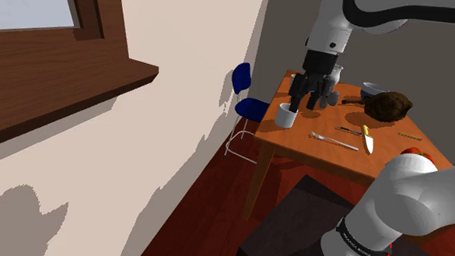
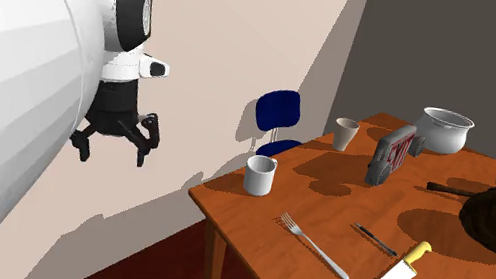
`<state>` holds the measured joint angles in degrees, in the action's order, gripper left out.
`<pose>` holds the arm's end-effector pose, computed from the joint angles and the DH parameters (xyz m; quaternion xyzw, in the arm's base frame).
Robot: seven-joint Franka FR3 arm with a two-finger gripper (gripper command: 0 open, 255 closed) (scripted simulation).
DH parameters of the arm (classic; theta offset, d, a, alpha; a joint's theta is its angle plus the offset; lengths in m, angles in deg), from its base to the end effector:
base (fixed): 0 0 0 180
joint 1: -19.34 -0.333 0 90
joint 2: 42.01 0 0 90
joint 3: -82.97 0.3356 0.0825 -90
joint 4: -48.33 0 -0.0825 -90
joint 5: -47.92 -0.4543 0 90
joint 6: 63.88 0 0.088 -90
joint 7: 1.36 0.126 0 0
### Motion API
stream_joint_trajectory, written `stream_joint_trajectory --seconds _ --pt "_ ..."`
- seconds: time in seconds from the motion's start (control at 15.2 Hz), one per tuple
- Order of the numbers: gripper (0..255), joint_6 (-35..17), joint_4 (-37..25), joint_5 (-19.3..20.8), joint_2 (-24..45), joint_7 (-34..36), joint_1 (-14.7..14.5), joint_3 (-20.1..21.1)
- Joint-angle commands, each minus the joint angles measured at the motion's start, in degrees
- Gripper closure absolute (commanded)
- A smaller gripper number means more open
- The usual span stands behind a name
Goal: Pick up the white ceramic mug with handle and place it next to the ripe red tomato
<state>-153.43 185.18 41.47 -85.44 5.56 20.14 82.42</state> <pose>0.3671 0.0051 0.5579 -0.9951 0.0720 0.0367 0.0578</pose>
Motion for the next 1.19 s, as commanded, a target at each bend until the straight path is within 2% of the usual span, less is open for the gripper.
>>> stream_joint_trajectory --seconds 0.0,0.59,1.12 --pt "0 0.0 0.0 0.0 0.0 0.0 0.0 0.0" --pt "0 -10.5 -0.5 6.2 11.4 -9.1 3.5 -7.0" --pt "0 -19.0 -5.5 8.9 24.8 -16.5 5.7 -12.9"
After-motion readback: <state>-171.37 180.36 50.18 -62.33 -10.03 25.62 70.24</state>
